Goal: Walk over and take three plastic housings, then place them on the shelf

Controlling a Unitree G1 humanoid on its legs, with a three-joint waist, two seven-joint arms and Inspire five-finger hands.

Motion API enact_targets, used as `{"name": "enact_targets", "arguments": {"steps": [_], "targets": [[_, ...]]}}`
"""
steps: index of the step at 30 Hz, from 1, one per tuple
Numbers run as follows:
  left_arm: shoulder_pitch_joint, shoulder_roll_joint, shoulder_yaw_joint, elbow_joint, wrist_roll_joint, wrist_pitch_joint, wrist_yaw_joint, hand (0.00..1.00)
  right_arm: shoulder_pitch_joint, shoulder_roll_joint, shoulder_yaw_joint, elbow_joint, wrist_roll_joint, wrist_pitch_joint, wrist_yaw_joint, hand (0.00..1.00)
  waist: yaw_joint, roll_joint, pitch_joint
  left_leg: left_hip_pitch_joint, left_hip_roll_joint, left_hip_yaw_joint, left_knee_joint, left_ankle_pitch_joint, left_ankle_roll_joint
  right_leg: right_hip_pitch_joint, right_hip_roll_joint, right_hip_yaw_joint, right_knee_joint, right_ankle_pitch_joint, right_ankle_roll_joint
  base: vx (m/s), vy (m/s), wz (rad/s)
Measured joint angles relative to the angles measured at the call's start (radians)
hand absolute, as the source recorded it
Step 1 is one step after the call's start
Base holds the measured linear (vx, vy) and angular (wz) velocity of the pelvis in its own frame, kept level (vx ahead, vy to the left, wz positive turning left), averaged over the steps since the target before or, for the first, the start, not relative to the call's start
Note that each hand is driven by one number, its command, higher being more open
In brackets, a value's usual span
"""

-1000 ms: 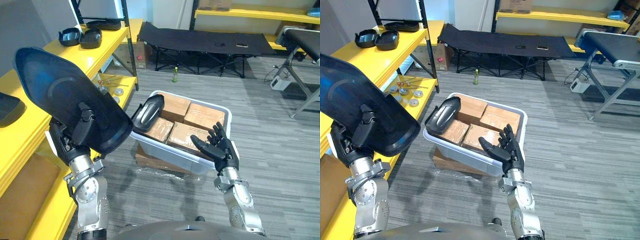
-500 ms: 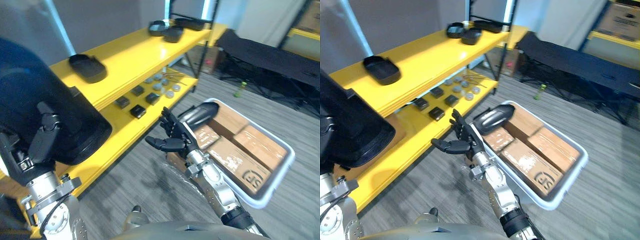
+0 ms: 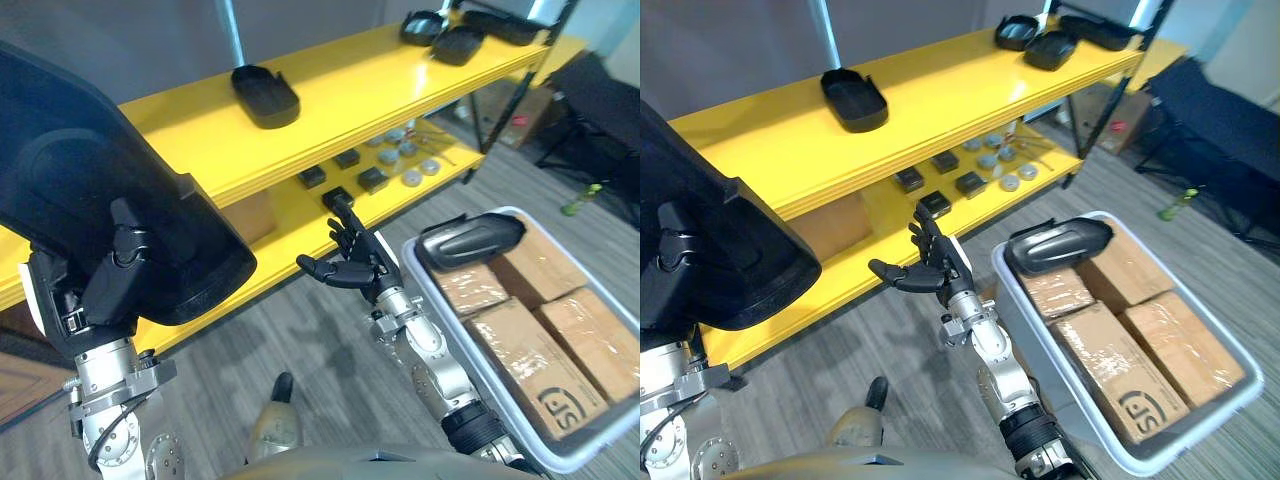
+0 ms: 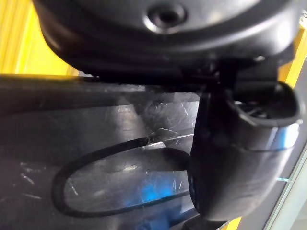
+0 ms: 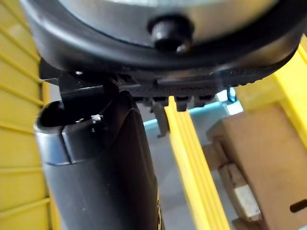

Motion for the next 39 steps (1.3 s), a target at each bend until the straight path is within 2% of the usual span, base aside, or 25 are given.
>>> {"name": "enact_targets", "arguments": {"steps": [2,5,9,12,13,16,19,20,21,22,23,24,25,26,27,28,30,31,32,33,34,35,37,38,39], "targets": [[-0.013,0.024,-0.053,0.000,-0.010,-0.001,-0.042,0.00,0.004,0.001,-0.021,-0.005,0.000,-0.017,0.003,1.00,-0.015,-0.009,0.004,0.001,-0.015,-0.036,-0.027,0.037,-0.010,-0.014,-0.014,0.094,0.072,-0.031,-0.008,0.02,0.028,0.92],[-0.011,0.062,-0.085,0.004,-0.014,-0.003,-0.108,0.00,0.003,0.000,-0.033,-0.032,-0.002,-0.037,0.014,1.00,-0.011,-0.029,0.015,0.001,-0.014,-0.031,-0.038,0.058,-0.019,-0.015,-0.014,0.106,0.087,-0.064,0.011,0.01,-0.070,0.27],[-0.010,0.063,-0.154,0.012,-0.036,-0.003,-0.109,0.00,0.021,-0.007,-0.037,-0.034,-0.074,-0.052,-0.007,1.00,-0.028,-0.023,0.018,0.005,0.000,-0.007,-0.035,0.066,-0.023,-0.019,0.001,0.158,0.069,-0.084,0.038,-0.07,-0.049,-0.17],[-0.009,0.062,-0.183,0.051,-0.035,-0.009,-0.095,0.00,0.039,-0.011,-0.036,-0.037,-0.077,-0.052,-0.003,1.00,-0.047,-0.002,0.031,0.016,0.026,0.018,-0.032,0.064,-0.020,-0.035,0.015,0.203,0.083,-0.114,0.040,-0.17,-0.014,-0.25],[-0.007,0.062,-0.191,0.068,-0.034,-0.009,-0.084,0.00,0.043,-0.011,-0.031,-0.037,-0.075,-0.052,0.005,1.00,-0.054,0.005,0.035,0.015,0.031,0.027,-0.018,0.044,-0.002,-0.040,0.015,0.212,0.097,-0.124,0.039,-0.15,0.007,-0.20],[-0.007,0.062,-0.200,0.083,-0.030,-0.010,-0.054,0.00,0.043,-0.011,-0.013,-0.044,-0.074,-0.059,0.008,1.00,-0.054,0.008,0.042,-0.024,0.041,0.051,0.069,-0.004,-0.001,-0.051,0.009,0.216,0.128,-0.142,0.039,-0.11,0.018,-0.03],[-0.011,0.062,-0.190,0.083,-0.030,-0.021,-0.022,0.00,0.029,-0.008,0.022,-0.074,-0.073,-0.077,0.006,1.00,-0.030,0.009,0.059,-0.117,0.038,0.051,0.289,-0.105,0.006,-0.049,-0.015,0.215,0.171,-0.169,0.047,-0.03,0.096,0.05],[-0.017,0.063,-0.177,0.083,-0.031,-0.021,-0.023,0.00,0.018,-0.005,0.032,-0.075,-0.064,-0.079,0.006,1.00,-0.019,0.002,0.064,-0.147,0.026,0.052,0.388,-0.161,0.017,-0.037,-0.032,0.211,0.194,-0.188,0.054,0.07,0.164,0.19],[-0.033,0.063,-0.165,0.082,-0.031,-0.021,-0.025,0.00,0.017,-0.001,0.030,-0.076,-0.044,-0.079,0.006,1.00,-0.005,-0.011,0.072,-0.175,0.014,0.085,0.506,-0.226,0.052,-0.013,-0.059,0.210,0.211,-0.201,0.051,0.10,0.182,0.19],[-0.036,0.063,-0.157,0.082,-0.031,-0.022,-0.027,0.00,0.018,0.000,0.030,-0.076,-0.030,-0.079,0.006,1.00,0.002,-0.017,0.074,-0.183,0.006,0.113,0.567,-0.260,0.069,0.005,-0.070,0.208,0.211,-0.208,0.049,0.16,0.221,0.15],[-0.036,0.066,-0.145,0.082,-0.030,-0.022,-0.027,0.00,0.026,0.003,0.027,-0.079,-0.018,-0.080,0.007,1.00,0.014,-0.022,0.067,-0.172,-0.013,0.147,0.614,-0.352,0.084,0.036,-0.087,0.205,0.239,-0.215,0.003,0.22,0.237,0.24],[-0.042,0.066,-0.137,0.084,-0.027,-0.023,-0.022,0.00,0.030,0.007,0.020,-0.087,-0.012,-0.084,0.006,1.00,0.009,-0.026,0.066,-0.171,-0.035,0.149,0.636,-0.386,0.082,0.007,-0.126,0.228,0.339,-0.191,-0.066,0.28,0.345,0.45],[-0.039,0.066,-0.124,0.084,-0.020,-0.023,-0.014,0.00,0.032,0.008,0.017,-0.092,0.008,-0.090,0.007,1.00,-0.005,-0.030,0.062,-0.161,-0.067,0.141,0.637,-0.407,0.099,-0.068,-0.175,0.287,0.478,-0.107,-0.164,0.19,0.247,0.43],[-0.038,0.069,-0.111,0.083,-0.005,-0.023,-0.005,0.00,0.030,0.012,0.014,-0.093,0.009,-0.092,0.008,1.00,-0.006,-0.030,0.061,-0.148,-0.075,0.142,0.625,-0.414,0.105,-0.100,-0.184,0.332,0.534,-0.051,-0.185,0.20,0.274,0.34],[-0.043,0.086,-0.090,0.082,0.023,-0.023,0.029,0.00,0.023,0.026,0.006,-0.095,0.009,-0.100,0.011,1.00,-0.015,-0.024,0.065,-0.126,-0.083,0.129,0.592,-0.421,0.117,-0.175,-0.169,0.423,0.651,-0.043,-0.144,0.29,0.180,0.24],[-0.051,0.102,-0.073,0.083,0.044,-0.023,0.076,0.00,0.015,0.044,-0.001,-0.097,0.010,-0.113,0.008,1.00,-0.028,-0.029,0.062,-0.092,-0.096,0.105,0.548,-0.410,0.150,-0.237,-0.112,0.466,0.734,-0.107,-0.113,0.35,0.202,0.38],[-0.062,0.107,-0.072,0.084,0.045,-0.022,0.119,0.00,0.003,0.041,-0.013,-0.114,0.007,-0.121,0.002,1.00,-0.042,-0.020,0.064,-0.032,-0.106,0.078,0.480,-0.393,0.159,-0.274,-0.022,0.474,0.713,-0.183,-0.113,0.31,0.097,0.45],[-0.087,0.108,-0.080,0.086,0.045,-0.022,0.133,0.00,-0.009,0.030,-0.036,-0.139,0.006,-0.133,-0.009,1.00,-0.046,-0.018,0.063,0.004,-0.122,0.046,0.432,-0.372,0.142,-0.306,0.036,0.477,0.638,-0.216,-0.119,0.31,0.076,0.83],[-0.118,0.111,-0.082,0.088,0.045,-0.022,0.134,0.00,-0.031,0.020,-0.068,-0.166,0.003,-0.152,-0.025,1.00,-0.066,-0.016,0.062,0.017,-0.142,-0.001,0.410,-0.365,0.137,-0.350,0.079,0.509,0.550,-0.224,-0.127,0.31,0.059,1.05],[-0.132,0.114,-0.084,0.090,0.044,-0.022,0.133,0.00,-0.040,0.016,-0.087,-0.183,0.002,-0.161,-0.034,1.00,-0.074,-0.014,0.060,0.018,-0.154,-0.030,0.406,-0.365,0.136,-0.375,0.093,0.542,0.514,-0.223,-0.125,0.30,-0.011,1.43],[-0.157,0.120,-0.093,0.104,0.044,-0.026,0.131,0.00,-0.053,0.003,-0.125,-0.213,0.002,-0.177,-0.049,1.00,-0.097,-0.014,0.053,0.024,-0.168,-0.073,0.404,-0.362,0.129,-0.420,0.113,0.632,0.458,-0.212,-0.107,0.38,-0.068,1.51],[-0.169,0.124,-0.108,0.125,0.043,-0.028,0.131,0.00,-0.055,-0.010,-0.160,-0.240,0.001,-0.184,-0.067,1.00,-0.101,-0.005,0.052,0.045,-0.176,-0.112,0.400,-0.364,0.120,-0.441,0.127,0.711,0.413,-0.190,-0.072,0.41,-0.112,1.44],[-0.155,0.125,-0.119,0.137,0.043,-0.028,0.132,0.00,-0.056,-0.014,-0.197,-0.242,0.002,-0.187,-0.083,1.00,-0.101,-0.010,0.044,0.092,-0.177,-0.149,0.388,-0.379,0.095,-0.429,0.125,0.742,0.322,-0.145,-0.034,0.36,-0.192,1.11],[-0.149,0.128,-0.120,0.136,0.043,-0.028,0.132,0.00,-0.057,-0.014,-0.208,-0.242,0.003,-0.187,-0.085,1.00,-0.099,-0.030,0.028,0.098,-0.178,-0.151,0.387,-0.388,0.079,-0.421,0.120,0.725,0.254,-0.072,-0.053,0.40,-0.289,1.04],[-0.149,0.138,-0.116,0.136,0.041,-0.028,0.132,0.00,-0.058,-0.013,-0.215,-0.242,0.004,-0.187,-0.083,1.00,-0.097,-0.062,0.009,0.094,-0.186,-0.143,0.389,-0.401,0.058,-0.418,0.113,0.710,0.195,0.048,-0.061,0.37,-0.317,0.97]]}}
